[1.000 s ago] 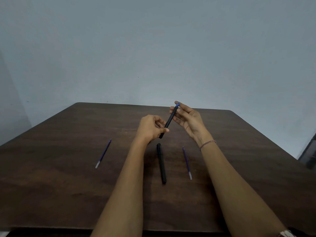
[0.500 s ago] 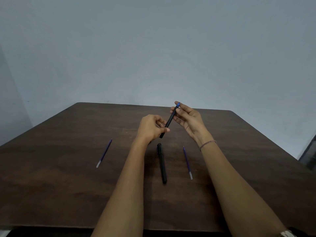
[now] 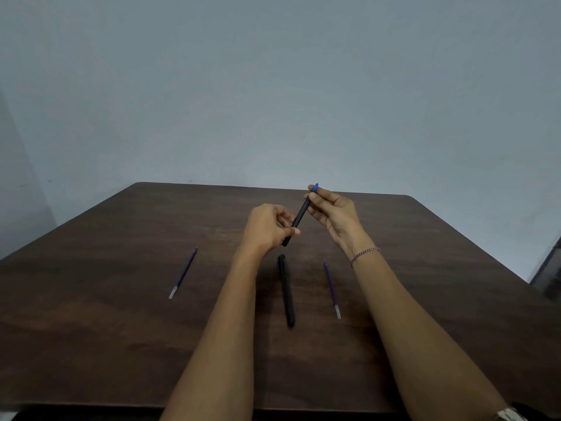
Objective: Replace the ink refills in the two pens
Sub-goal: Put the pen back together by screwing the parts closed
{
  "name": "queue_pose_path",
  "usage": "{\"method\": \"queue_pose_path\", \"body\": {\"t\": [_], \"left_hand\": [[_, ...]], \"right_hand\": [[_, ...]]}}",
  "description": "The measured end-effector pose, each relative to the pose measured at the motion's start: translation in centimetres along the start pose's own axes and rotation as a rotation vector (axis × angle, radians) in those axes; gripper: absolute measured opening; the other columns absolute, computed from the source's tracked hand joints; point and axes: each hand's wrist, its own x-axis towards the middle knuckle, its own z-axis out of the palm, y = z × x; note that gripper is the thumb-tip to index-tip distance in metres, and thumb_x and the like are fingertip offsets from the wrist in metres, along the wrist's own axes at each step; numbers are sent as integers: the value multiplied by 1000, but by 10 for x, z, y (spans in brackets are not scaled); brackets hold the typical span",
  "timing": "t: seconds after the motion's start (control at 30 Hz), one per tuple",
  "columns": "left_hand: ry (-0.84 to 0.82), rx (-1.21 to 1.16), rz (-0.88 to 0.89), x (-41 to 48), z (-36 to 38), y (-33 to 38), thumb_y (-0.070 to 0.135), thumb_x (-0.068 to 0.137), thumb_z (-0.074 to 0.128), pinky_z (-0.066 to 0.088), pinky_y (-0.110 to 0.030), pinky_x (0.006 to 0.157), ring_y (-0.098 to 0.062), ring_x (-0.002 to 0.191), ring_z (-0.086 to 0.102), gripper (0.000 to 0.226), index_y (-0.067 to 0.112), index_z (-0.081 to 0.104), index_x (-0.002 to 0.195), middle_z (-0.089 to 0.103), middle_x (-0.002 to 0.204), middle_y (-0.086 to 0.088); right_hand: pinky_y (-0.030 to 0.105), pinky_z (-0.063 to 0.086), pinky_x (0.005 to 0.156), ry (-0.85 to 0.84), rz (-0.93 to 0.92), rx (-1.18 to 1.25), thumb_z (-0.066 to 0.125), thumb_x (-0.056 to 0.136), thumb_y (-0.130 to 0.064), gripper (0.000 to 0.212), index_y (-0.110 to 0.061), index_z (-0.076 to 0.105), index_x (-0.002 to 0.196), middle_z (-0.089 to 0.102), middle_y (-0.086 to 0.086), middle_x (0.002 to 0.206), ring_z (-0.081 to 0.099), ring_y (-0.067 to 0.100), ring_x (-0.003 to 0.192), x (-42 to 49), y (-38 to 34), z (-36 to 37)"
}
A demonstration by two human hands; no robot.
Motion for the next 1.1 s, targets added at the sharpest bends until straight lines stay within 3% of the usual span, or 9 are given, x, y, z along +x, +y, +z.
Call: {"method": "queue_pose_path", "body": {"t": [0.17, 0.33, 0.5, 0.57, 0.63, 0.7, 0.8, 0.97, 1.1], "left_hand": [[-4, 3, -21, 0, 0, 0, 16, 68, 82, 55, -24, 57, -7, 66, 62, 27, 29, 59, 70, 63, 72, 5], [140, 21, -109, 2, -10, -9, 20, 69, 81, 56, -31, 67, -10, 70, 63, 22, 25, 61, 74, 62, 71, 8], [370, 80, -262, 0, -25, -17, 26, 74, 77, 39, -24, 54, -8, 72, 57, 17, 24, 66, 86, 66, 80, 8], [398, 89, -287, -1, -26, -17, 26, 75, 77, 35, -23, 51, -9, 74, 56, 19, 22, 67, 91, 68, 86, 5], [412, 102, -304, -1, -27, -17, 25, 75, 76, 35, -23, 52, -10, 75, 55, 24, 20, 68, 97, 69, 91, 3], [419, 106, -321, -1, -28, -16, 25, 76, 76, 36, -23, 52, -11, 75, 55, 25, 20, 68, 99, 70, 94, 1], [412, 118, -328, -2, -28, -16, 26, 76, 76, 38, -23, 52, -12, 77, 58, 22, 21, 68, 97, 70, 94, 0], [400, 129, -314, -1, -27, -15, 27, 76, 77, 45, -28, 65, -17, 88, 63, 22, 22, 69, 96, 71, 95, -1], [373, 116, -307, -2, -26, -12, 27, 75, 77, 41, -26, 63, -15, 87, 62, 22, 23, 69, 94, 71, 94, 1]], "right_hand": [[18, 56, 67, 28, -1, -14, 65, 84, 0, 13, -8, 66, 95, 69, 4, 87, 69, 7, 75, -1, 2, 4], [21, 57, 69, 22, 0, -156, 55, 94, -19, 23, -4, 60, 111, 62, 4, 87, 62, 11, 77, -2, 5, 12], [24, 45, 66, -178, -267, -1251, 47, 98, -19, 26, -18, 62, 119, 61, -2, 94, 54, 8, 73, -7, 21, 21], [27, 41, 65, -317, -265, -1441, 41, 98, -16, 33, -28, 59, 121, 62, 1, 106, 51, 8, 71, -11, 28, 29], [33, 45, 77, -422, -254, -1511, 35, 95, -9, 45, -34, 54, 127, 59, 5, 113, 55, 19, 93, -13, 34, 34], [38, 43, 85, -507, -238, -1562, 33, 94, -9, 50, -37, 50, 132, 50, 3, 98, 51, 26, 106, -15, 36, 36], [36, 41, 82, -597, -234, -1611, 33, 96, -14, 46, -37, 51, 132, 42, 2, 89, 52, 28, 100, -16, 35, 40], [39, 43, 91, -611, -212, -1665, 36, 96, -14, 38, -21, 58, 126, 54, 12, 112, 52, 29, 109, -14, 35, 40], [38, 46, 90, -549, -182, -1601, 42, 94, -18, 31, -13, 65, 115, 58, 14, 110, 55, 29, 103, -13, 31, 39]]}}
